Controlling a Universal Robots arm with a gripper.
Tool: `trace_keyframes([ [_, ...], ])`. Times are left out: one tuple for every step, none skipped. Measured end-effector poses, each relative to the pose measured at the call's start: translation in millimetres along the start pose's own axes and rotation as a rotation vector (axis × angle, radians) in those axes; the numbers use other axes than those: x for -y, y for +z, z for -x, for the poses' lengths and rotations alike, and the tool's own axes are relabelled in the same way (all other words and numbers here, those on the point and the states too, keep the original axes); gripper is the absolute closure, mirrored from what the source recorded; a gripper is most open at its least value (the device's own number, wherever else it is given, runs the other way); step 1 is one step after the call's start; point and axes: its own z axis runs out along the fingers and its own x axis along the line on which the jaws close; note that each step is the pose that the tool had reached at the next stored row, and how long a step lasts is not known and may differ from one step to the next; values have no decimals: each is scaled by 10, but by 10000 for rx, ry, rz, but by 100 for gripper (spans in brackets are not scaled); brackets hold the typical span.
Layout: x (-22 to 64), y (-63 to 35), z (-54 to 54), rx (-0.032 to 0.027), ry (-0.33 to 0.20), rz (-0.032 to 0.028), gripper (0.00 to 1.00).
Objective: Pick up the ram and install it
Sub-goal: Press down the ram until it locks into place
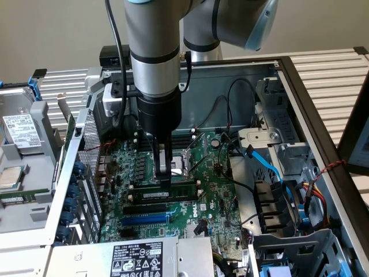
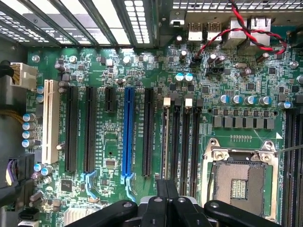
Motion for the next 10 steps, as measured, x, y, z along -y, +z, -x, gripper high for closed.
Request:
trace_keyframes([
  [0,8,0,6,-2,1,89],
  [0,15,0,7,-2,3,89],
  [-1,21,0,7,-3,4,89],
  [-1,24,0,8,-3,5,89],
  [-1,28,0,12,-5,5,89],
  [-1,29,0,15,-5,5,89],
  [-1,31,1,21,-6,4,89],
  [0,32,-1,27,-7,3,89],
  [0,32,-4,29,-7,2,89],
  [0,33,-7,29,-7,2,89],
])
